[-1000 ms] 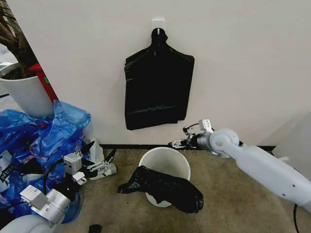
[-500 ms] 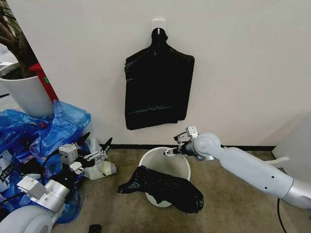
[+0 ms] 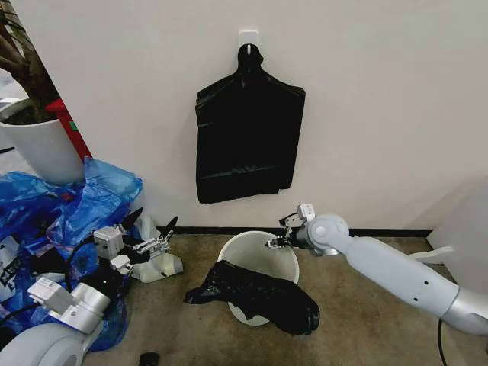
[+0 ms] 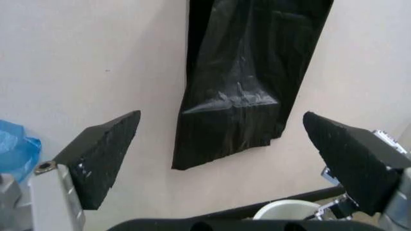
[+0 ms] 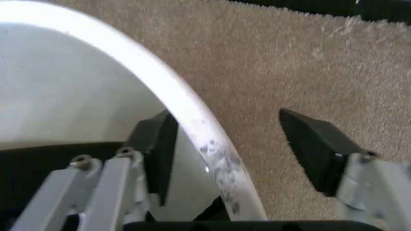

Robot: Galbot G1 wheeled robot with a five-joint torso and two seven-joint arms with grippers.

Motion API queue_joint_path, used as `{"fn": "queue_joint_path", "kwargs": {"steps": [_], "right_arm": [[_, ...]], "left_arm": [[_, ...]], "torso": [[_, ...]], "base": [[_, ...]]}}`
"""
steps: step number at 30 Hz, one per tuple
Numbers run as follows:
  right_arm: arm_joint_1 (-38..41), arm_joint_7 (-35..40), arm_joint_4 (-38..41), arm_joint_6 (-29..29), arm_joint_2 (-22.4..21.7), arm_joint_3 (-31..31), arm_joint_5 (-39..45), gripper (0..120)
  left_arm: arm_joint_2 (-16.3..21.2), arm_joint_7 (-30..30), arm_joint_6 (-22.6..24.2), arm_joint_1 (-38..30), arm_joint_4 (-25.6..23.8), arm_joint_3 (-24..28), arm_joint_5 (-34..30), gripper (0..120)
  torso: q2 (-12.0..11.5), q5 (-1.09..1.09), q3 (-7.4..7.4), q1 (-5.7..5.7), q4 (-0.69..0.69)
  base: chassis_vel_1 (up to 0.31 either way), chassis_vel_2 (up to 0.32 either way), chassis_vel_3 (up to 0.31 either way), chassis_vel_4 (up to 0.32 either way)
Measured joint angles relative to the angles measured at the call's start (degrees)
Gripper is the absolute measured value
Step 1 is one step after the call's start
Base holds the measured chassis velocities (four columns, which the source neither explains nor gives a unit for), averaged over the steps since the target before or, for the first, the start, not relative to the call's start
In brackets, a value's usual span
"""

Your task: Place the garbage bag over the trash bin.

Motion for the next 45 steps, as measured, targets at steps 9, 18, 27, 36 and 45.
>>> {"fn": "queue_joint_path", "kwargs": {"steps": [9, 18, 27, 36, 45], "right_arm": [[-1.8, 0.3, 0.2, 0.1, 0.0, 1.6, -1.0, 20], [-7.3, 8.9, 4.0, 0.1, 0.1, 10.1, 4.3, 0], [-16.5, 17.1, 13.5, 1.5, -2.3, 21.9, 10.3, 0], [-25.1, 30.2, 23.1, 12.5, -1.3, 29.8, 13.2, 0], [-31.3, 45.2, 30.6, 26.4, 3.9, 31.0, 11.3, 0]], "left_arm": [[0.0, -0.2, -0.1, -0.1, -0.2, 0.4, -0.1, 100], [0.3, -0.1, -0.2, -0.6, 0.6, 1.5, 0.2, 100], [0.6, -0.1, -0.9, -1.0, 0.9, 3.7, 1.0, 100], [1.3, -0.8, -0.8, -0.8, 0.7, 3.8, 0.5, 100], [1.4, -0.9, -0.8, -1.1, 2.4, 4.7, 0.7, 100]], "torso": [[0.0, 0.0, 0.0, 0.0, -0.01], [0.0, 0.0, 0.0, 0.0, -0.02], [0.0, 0.01, 0.0, 0.0, -0.01], [0.0, 0.01, 0.0, 0.0, 0.0], [0.0, -0.01, 0.0, 0.0, 0.01]], "base": [[0.0, 0.0, 0.0, 0.0], [0.0, 0.0, 0.0, 0.0], [0.0, 0.0, 0.0, 0.0], [0.0, 0.0, 0.0, 0.0], [0.0, 0.0, 0.0, 0.0]]}}
